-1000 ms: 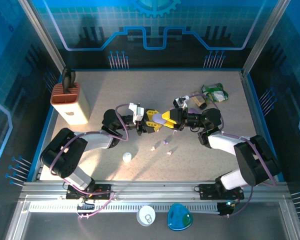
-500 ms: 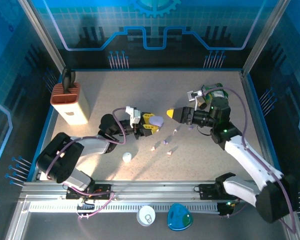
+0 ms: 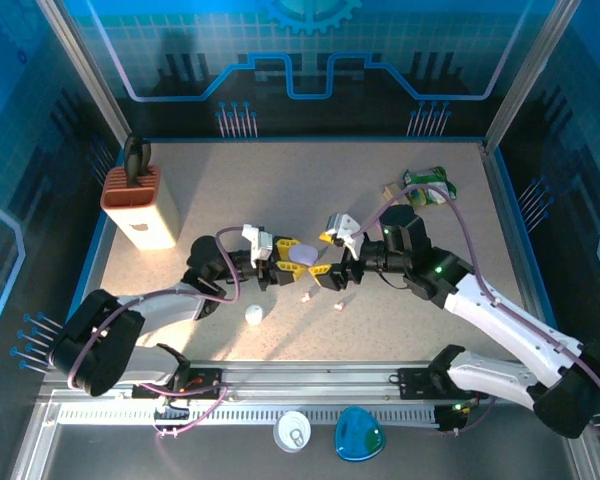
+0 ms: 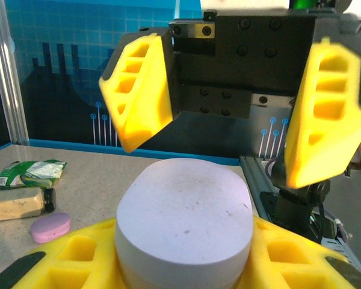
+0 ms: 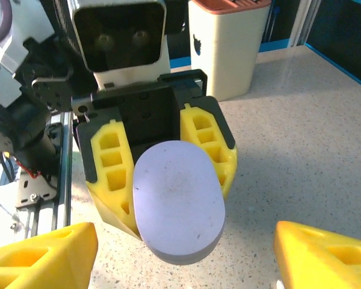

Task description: Insert wireless bluetooth earbuds into charging case

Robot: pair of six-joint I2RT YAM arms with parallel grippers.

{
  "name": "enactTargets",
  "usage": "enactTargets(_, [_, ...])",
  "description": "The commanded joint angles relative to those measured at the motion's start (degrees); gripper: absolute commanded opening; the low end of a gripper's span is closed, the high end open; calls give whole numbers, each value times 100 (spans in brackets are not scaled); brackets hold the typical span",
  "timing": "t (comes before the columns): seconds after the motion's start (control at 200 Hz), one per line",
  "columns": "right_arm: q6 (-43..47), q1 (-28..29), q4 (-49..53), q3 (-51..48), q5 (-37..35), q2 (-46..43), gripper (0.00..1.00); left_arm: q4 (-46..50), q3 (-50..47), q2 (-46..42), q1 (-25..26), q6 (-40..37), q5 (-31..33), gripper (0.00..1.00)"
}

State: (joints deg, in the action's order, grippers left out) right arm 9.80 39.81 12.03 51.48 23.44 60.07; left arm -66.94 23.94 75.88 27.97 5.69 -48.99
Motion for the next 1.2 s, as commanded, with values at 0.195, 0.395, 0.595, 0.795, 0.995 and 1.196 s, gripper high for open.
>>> enactTargets(0.195, [341, -1, -431, 119, -86, 261, 65, 497, -19, -354, -42, -223, -653, 29])
enactTargets(0.395, [-306, -301, -1010, -45, 354, 104, 64, 752, -17, -328, -51, -481, -612, 29])
enactTargets(0.595, [-448, -413, -1074, -51, 317, 131, 63, 653, -19, -366, -53, -409, -603, 29])
enactTargets(0.795, [-391, -413, -923, 45, 298, 265, 62, 496, -36, -408, -46, -280, -596, 29])
enactTargets(0.995, [-315, -405, -864, 59, 468, 264, 64, 462, -48, -386, -46, -278, -451, 30])
enactTargets(1.196, [-374, -404, -1204, -152, 582, -26, 78, 398, -84, -280, -97, -271, -266, 30])
